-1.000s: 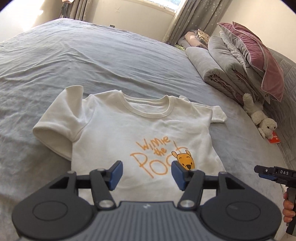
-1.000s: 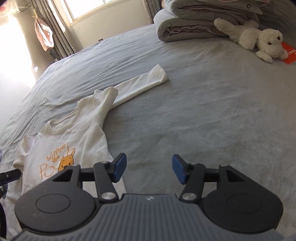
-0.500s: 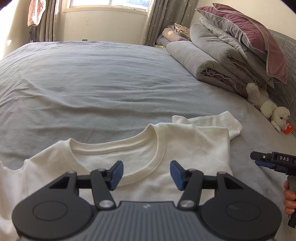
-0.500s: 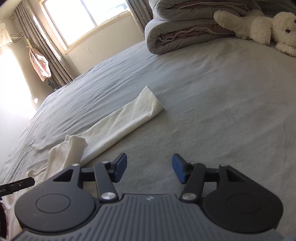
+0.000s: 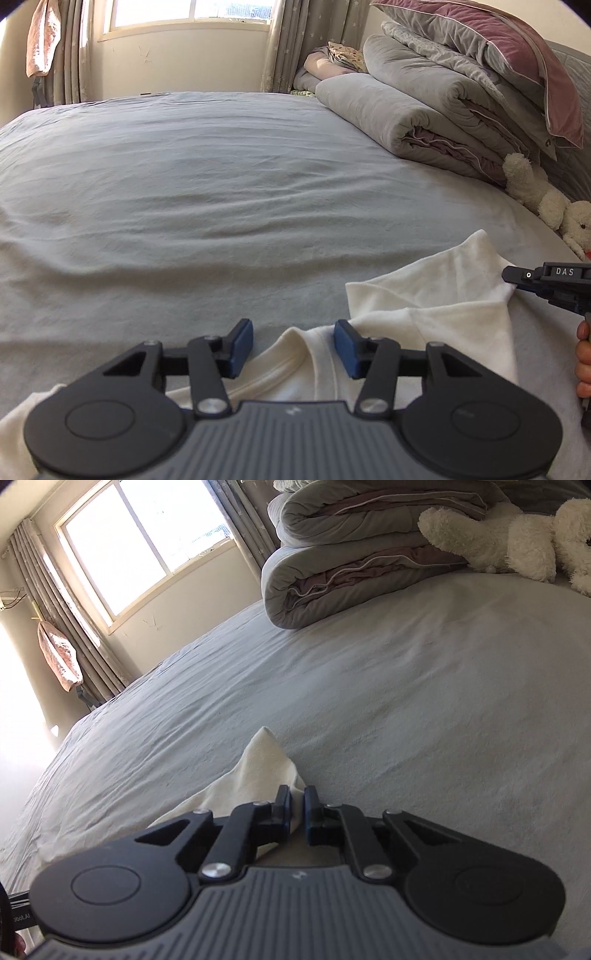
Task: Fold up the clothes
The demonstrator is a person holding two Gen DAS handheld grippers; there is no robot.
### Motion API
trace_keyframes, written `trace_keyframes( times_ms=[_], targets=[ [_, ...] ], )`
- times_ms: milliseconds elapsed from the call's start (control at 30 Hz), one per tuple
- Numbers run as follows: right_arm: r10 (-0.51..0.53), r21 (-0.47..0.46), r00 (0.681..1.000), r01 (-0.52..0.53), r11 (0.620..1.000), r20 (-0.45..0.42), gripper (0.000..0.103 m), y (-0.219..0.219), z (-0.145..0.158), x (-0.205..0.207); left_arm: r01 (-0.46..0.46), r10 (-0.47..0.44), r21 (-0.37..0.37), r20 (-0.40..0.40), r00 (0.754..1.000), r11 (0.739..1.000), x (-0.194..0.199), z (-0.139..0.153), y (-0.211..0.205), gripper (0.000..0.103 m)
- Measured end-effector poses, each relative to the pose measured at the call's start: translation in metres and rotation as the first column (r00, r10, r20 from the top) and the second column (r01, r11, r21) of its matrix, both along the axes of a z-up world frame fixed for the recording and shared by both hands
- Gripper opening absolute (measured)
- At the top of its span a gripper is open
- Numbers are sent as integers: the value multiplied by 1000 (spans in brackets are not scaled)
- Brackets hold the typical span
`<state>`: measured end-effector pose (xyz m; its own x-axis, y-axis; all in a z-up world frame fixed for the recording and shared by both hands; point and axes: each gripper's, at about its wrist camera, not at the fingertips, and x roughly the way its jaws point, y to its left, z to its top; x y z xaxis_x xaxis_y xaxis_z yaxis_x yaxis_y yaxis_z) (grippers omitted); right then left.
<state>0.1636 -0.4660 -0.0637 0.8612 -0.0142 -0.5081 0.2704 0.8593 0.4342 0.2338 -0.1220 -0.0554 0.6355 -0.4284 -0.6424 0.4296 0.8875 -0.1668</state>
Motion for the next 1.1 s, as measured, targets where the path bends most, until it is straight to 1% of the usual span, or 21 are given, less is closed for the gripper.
trace_keyframes(
  times_ms=[33,67,100,167,200,333,400,600,700,833,967,1033,1100],
  targets=[
    [-1,-10,1000,1,1000,9,7,-2,3,-3,12,-12,-3,-11,1000,1000,1,1,0,33],
    [-2,-26,1000,3,1000,17,7,-3,6,-5,24,-24,-2,-21,999,1000,2,1,0,25],
    [-8,-60,1000,9,998,25,7,-6,11,-9,35,-35,3,-25,999,999,1,2,0,19],
    [-17,-121,999,22,992,40,7,-14,22,-17,50,-50,30,-10,999,998,-1,3,-3,13],
    [-22,-148,999,29,989,46,7,-19,27,-20,51,-51,43,2,999,998,-4,4,-5,12],
    [-63,-249,997,72,966,45,7,-50,41,-35,25,-29,79,46,999,997,-9,6,-12,10],
    [-96,-279,995,102,955,36,7,-69,44,-45,5,-10,83,60,998,997,-9,5,-15,9],
    [-215,-296,977,207,933,6,7,-123,34,-78,-64,54,84,111,992,994,-11,2,-32,8],
    [-245,-292,969,234,927,-2,7,-140,26,-95,-89,77,81,139,987,993,-12,3,-44,8],
    [-265,-338,964,254,906,13,7,-154,27,-114,-99,85,71,179,980,993,-15,10,-68,8],
    [-308,-377,950,301,876,44,7,-171,32,-138,-102,91,45,205,975,994,-17,18,-96,8],
    [-327,-383,943,323,865,56,7,-179,33,-148,-96,83,54,207,975,994,-17,18,-112,8],
    [-339,-387,940,330,861,49,7,-186,29,-156,-93,74,87,193,978,992,-15,11,-128,8]
  ],
)
